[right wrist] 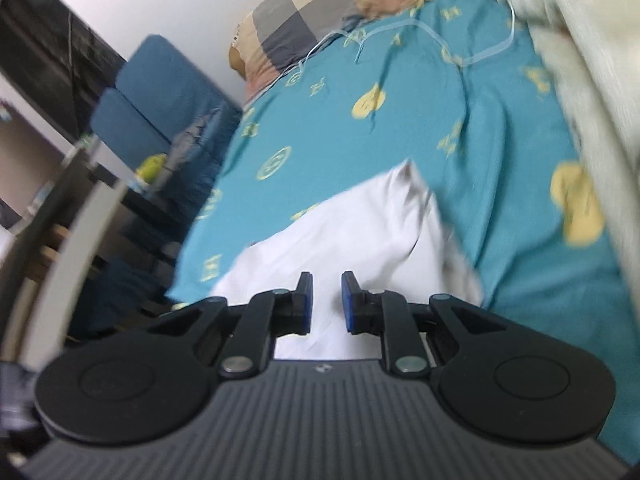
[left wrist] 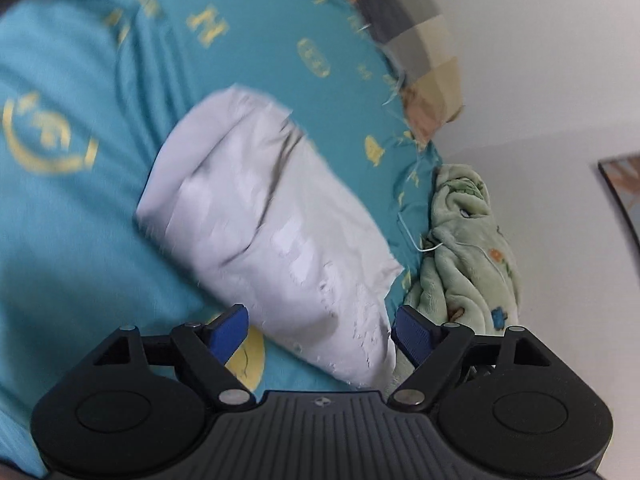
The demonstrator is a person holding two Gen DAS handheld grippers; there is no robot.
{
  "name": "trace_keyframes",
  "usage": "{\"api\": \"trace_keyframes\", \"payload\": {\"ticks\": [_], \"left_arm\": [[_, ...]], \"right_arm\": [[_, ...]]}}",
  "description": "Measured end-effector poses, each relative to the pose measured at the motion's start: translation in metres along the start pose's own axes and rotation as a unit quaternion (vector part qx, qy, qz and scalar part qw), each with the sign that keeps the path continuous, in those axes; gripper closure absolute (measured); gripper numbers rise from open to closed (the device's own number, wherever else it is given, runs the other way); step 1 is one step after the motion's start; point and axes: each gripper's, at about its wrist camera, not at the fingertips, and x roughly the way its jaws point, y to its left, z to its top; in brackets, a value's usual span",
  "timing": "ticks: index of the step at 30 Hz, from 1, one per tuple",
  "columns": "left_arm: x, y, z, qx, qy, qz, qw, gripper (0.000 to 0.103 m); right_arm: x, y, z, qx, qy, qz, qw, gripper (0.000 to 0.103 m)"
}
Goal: Fold clothes
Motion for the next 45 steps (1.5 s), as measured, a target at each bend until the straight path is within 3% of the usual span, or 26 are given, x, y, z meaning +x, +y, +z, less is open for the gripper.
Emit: {"api": "trace_keyframes", "payload": {"ticks": [3, 8, 10, 12, 14, 19, 23, 24, 25, 27, 29, 30, 32, 38, 45], "left_arm": [[0.012, 0.021, 0.004, -0.058, 0.001, -0.006, 0.9983, 0.021], [0.017, 0.043, 0.016, -0.123, -0.032, -0.032, 0.9914, 0.023], [0.019, 0.044, 0.018, -0.127, -0.036, -0.04, 0.9904, 0.023], [0.021, 0.045, 0.021, -0.131, -0.04, -0.049, 0.9894, 0.023], [0.024, 0.046, 0.023, -0.135, -0.045, -0.058, 0.9882, 0.026], [0.025, 0.042, 0.026, -0.131, -0.047, -0.064, 0.9882, 0.031], [0.026, 0.042, 0.026, -0.14, -0.048, -0.065, 0.9869, 0.035], [0.027, 0.042, 0.026, -0.14, -0.049, -0.063, 0.9869, 0.038], [0.028, 0.042, 0.026, -0.139, -0.049, -0.061, 0.9872, 0.041], [0.028, 0.043, 0.028, -0.14, -0.05, -0.059, 0.9872, 0.061], [0.03, 0.044, 0.029, -0.14, -0.051, -0.061, 0.987, 0.067], [0.029, 0.041, 0.029, -0.134, -0.055, -0.06, 0.9876, 0.071], [0.026, 0.036, 0.029, -0.125, -0.06, -0.062, 0.9883, 0.075], [0.002, 0.013, 0.021, -0.125, -0.063, -0.093, 0.9858, 0.078], [-0.013, -0.079, 0.014, -0.098, -0.039, -0.125, 0.9866, 0.078]], "right_arm": [[-0.003, -0.001, -0.015, 0.059, 0.029, 0.049, 0.997, 0.083], [0.02, -0.004, -0.045, 0.146, 0.093, 0.127, 0.977, 0.082], [0.029, -0.007, -0.052, 0.175, 0.112, 0.134, 0.969, 0.069], [0.034, -0.01, -0.058, 0.195, 0.119, 0.132, 0.965, 0.031], [0.037, -0.015, -0.063, 0.214, 0.117, 0.126, 0.962, 0.017], [0.044, -0.039, -0.061, 0.278, 0.098, 0.085, 0.952, 0.018], [0.041, -0.065, -0.059, 0.342, 0.058, 0.071, 0.935, 0.018], [0.039, -0.064, -0.055, 0.335, 0.044, 0.068, 0.939, 0.019], [0.036, -0.064, -0.051, 0.328, 0.029, 0.066, 0.942, 0.03], [0.035, -0.063, -0.044, 0.314, 0.014, 0.061, 0.947, 0.05], [0.037, -0.061, -0.039, 0.3, 0.013, 0.058, 0.952, 0.071], [0.037, -0.058, -0.037, 0.288, 0.013, 0.056, 0.956, 0.075], [0.035, -0.052, -0.035, 0.272, 0.009, 0.056, 0.961, 0.077], [0.003, -0.048, -0.027, 0.277, -0.005, 0.076, 0.958, 0.078], [-0.061, -0.031, 0.011, 0.29, -0.047, 0.108, 0.95, 0.078]]}}
